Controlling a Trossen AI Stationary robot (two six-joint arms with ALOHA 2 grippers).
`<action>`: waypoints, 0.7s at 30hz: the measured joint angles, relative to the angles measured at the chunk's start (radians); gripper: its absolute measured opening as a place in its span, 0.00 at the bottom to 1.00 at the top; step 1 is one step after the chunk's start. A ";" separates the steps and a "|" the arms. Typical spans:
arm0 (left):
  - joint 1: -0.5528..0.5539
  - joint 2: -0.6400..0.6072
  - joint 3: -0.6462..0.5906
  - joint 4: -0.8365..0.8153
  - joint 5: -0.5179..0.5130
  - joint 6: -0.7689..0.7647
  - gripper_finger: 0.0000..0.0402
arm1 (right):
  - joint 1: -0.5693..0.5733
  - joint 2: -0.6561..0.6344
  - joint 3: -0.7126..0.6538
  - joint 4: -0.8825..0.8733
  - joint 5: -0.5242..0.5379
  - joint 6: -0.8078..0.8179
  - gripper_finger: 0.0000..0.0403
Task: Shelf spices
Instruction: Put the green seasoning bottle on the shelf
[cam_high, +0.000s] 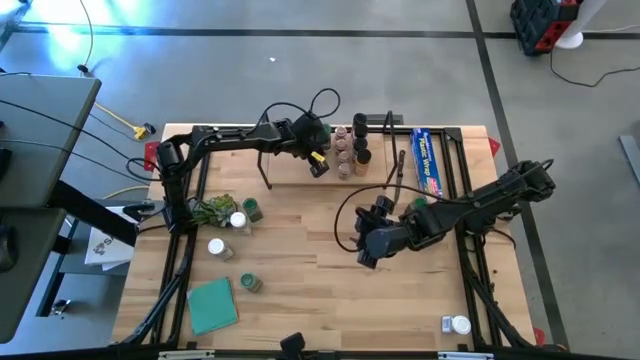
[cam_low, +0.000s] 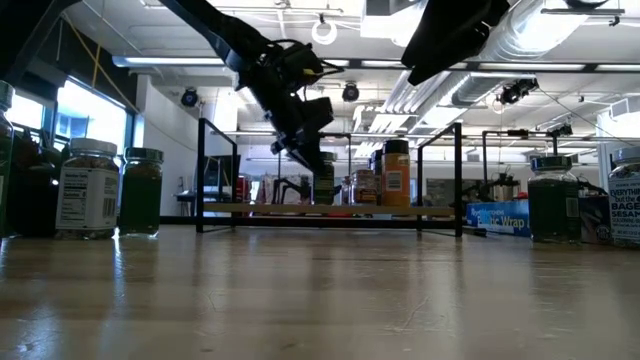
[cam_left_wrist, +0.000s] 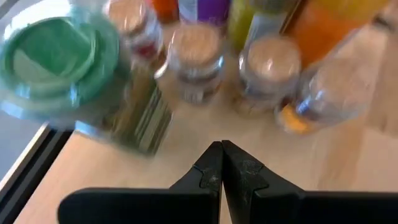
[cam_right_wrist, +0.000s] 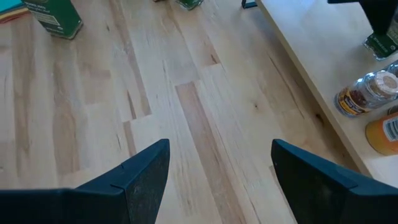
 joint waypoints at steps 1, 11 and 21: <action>0.004 0.002 0.000 0.013 0.004 -0.005 0.01 | 0.000 0.000 0.000 0.000 0.000 0.000 0.68; 0.039 0.004 0.000 0.071 -0.038 -0.011 0.01 | 0.000 0.000 0.000 -0.001 0.002 0.003 0.68; 0.042 0.004 0.000 0.080 -0.069 -0.009 0.01 | 0.000 0.000 0.000 -0.001 0.002 0.011 0.68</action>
